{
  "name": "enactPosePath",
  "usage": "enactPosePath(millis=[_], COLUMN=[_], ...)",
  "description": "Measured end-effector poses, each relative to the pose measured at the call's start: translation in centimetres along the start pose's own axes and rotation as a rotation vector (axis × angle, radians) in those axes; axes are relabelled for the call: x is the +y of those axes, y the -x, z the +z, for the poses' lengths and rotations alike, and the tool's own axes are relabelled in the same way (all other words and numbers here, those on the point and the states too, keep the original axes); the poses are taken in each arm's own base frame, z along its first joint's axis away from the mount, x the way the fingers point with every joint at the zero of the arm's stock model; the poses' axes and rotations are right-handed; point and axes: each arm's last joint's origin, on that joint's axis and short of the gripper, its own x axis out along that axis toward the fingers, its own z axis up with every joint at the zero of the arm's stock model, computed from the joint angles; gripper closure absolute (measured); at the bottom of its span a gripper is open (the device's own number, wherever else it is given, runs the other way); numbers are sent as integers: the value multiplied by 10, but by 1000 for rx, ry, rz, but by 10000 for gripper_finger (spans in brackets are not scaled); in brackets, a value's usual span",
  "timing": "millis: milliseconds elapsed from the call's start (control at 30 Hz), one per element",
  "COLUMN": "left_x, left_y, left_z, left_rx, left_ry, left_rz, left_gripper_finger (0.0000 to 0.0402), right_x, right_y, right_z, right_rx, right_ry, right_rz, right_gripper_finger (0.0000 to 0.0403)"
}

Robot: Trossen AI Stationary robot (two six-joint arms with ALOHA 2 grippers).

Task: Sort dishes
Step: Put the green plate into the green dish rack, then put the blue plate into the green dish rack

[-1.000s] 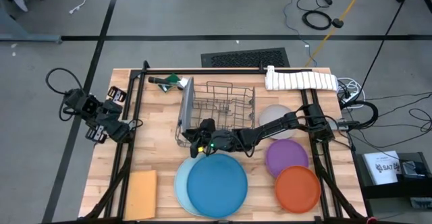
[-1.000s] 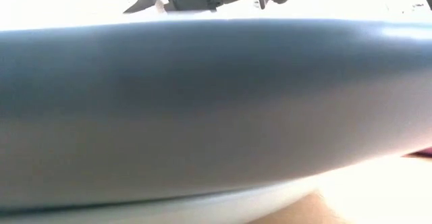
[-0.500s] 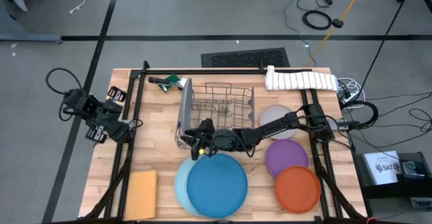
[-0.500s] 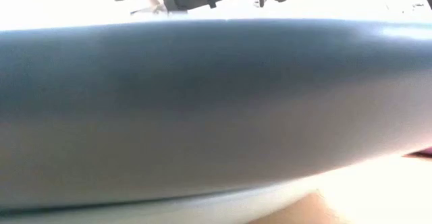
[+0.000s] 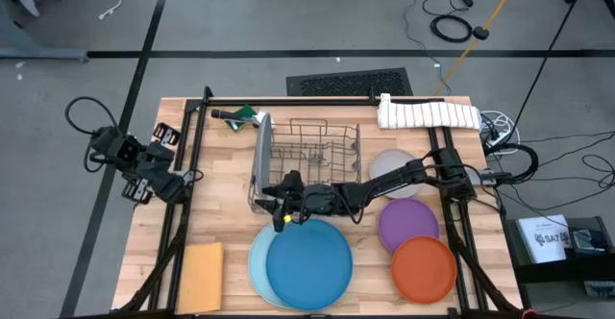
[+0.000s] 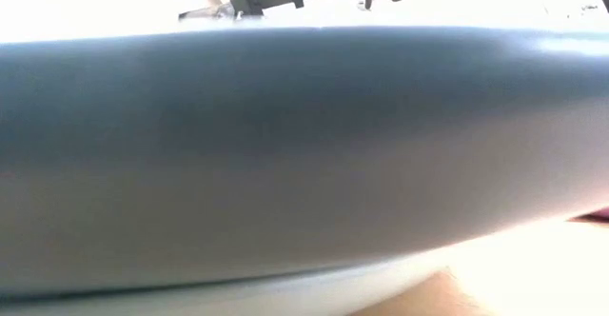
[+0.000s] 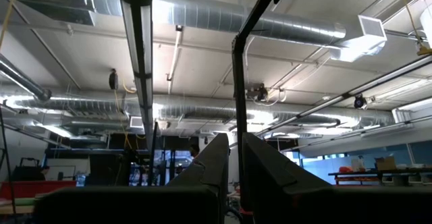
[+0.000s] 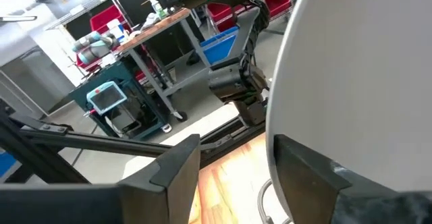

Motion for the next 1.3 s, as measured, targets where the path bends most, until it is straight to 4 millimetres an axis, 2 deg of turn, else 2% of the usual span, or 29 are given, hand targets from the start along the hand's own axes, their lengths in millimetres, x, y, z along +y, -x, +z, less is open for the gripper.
enactPosePath(millis=[267, 600, 1000, 1300], left_x=[0, 0, 0, 0], left_y=[0, 0, 0, 0], left_z=[0, 0, 0, 0], left_rx=[0, 0, 1, 1], left_ry=[0, 0, 1, 1], left_rz=[0, 0, 0, 0], left_gripper_finger=[356, 356, 356, 356], right_x=[3, 6, 5, 7], right_y=[2, 11, 13, 21], right_z=[5, 19, 18, 13], right_rx=[4, 17, 45, 142], right_ry=[8, 51, 65, 103], right_rz=[22, -35, -74, -112], right_gripper_finger=[185, 183, 183, 183])
